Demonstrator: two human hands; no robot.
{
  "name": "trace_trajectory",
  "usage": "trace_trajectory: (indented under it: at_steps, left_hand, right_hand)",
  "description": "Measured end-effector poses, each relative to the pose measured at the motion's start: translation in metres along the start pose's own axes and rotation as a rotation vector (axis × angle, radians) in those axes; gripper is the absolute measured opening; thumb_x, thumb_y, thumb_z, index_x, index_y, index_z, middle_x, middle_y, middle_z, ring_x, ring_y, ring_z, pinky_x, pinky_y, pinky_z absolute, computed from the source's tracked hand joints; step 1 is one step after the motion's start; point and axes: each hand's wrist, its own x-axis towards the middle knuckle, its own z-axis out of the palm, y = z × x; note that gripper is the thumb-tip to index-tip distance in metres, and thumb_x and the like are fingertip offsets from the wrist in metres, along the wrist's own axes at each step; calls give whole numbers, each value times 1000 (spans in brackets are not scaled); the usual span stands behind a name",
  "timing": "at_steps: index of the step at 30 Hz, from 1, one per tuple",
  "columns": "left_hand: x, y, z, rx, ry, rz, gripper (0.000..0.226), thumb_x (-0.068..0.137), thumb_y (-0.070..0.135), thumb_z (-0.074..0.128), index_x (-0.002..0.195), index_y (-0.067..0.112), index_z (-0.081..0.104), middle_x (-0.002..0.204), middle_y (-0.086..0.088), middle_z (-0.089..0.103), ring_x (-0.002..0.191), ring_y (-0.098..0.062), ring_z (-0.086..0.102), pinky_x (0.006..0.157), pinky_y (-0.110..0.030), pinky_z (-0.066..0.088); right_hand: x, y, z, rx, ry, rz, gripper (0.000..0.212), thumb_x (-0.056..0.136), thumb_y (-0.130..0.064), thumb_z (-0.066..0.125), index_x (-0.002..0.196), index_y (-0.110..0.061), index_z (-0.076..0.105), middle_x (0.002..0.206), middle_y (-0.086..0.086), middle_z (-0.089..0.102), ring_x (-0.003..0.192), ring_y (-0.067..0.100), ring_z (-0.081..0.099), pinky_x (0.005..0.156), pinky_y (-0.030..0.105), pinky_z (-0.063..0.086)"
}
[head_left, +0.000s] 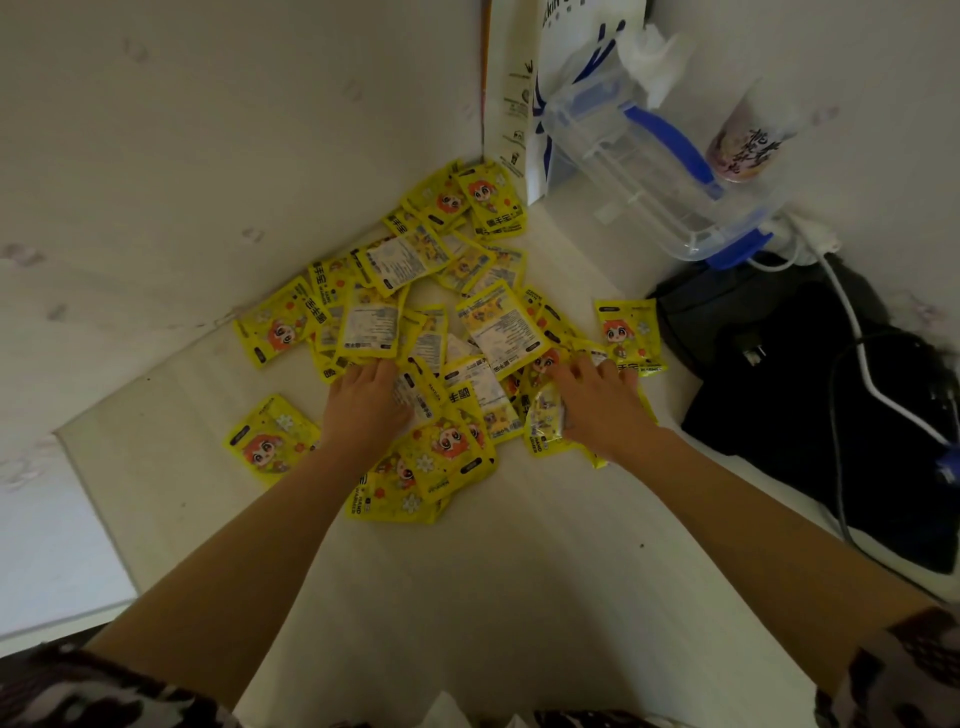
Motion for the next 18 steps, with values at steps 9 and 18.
trace_trajectory:
  at_steps: [9, 18]
  left_hand:
    - [0, -2, 3, -113, -131, -126, 69, 82, 36, 69, 137, 12, 36, 144, -11, 41, 137, -31, 31, 107, -49, 31]
    - [-18, 3, 8, 99, -63, 182, 55, 81, 31, 70, 129, 13, 50, 136, -9, 50, 136, -29, 35, 111, -43, 25]
  right_hand:
    - [-10, -1, 4, -1, 41, 16, 76, 75, -25, 69, 142, -16, 34, 124, 13, 49, 108, 35, 45, 87, 46, 33]
    - [-20, -5, 9, -63, 58, 41, 63, 53, -26, 85, 109, -15, 60, 98, 13, 58, 87, 35, 55, 76, 49, 41]
